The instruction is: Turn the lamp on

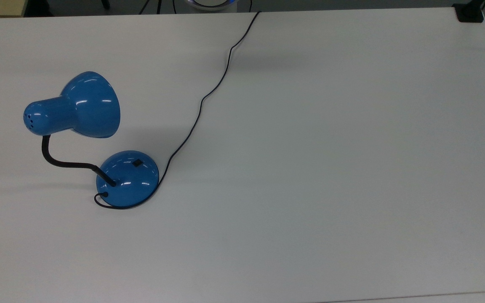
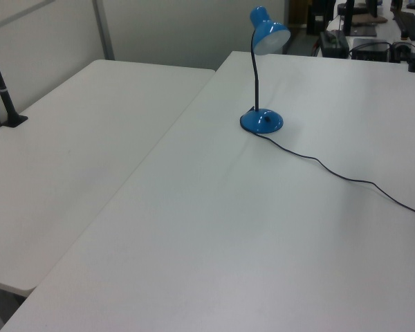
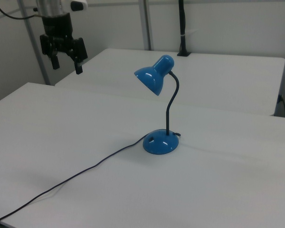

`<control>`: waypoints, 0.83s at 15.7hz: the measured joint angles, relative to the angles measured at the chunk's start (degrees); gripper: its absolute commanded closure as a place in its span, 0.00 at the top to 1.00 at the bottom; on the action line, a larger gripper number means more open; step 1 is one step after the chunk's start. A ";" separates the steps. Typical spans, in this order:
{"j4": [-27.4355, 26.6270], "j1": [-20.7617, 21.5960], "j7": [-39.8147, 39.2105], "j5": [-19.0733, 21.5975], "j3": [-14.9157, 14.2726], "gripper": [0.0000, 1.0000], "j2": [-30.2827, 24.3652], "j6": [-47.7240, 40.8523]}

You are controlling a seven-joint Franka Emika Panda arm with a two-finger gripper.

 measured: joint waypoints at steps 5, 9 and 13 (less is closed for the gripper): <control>-0.35 -0.16 -0.16 0.00 0.00 1.00 1.02 0.83; -0.85 -0.18 -0.17 0.00 -0.02 1.00 3.33 4.47; -1.04 -0.06 1.54 0.01 0.03 1.00 3.95 5.34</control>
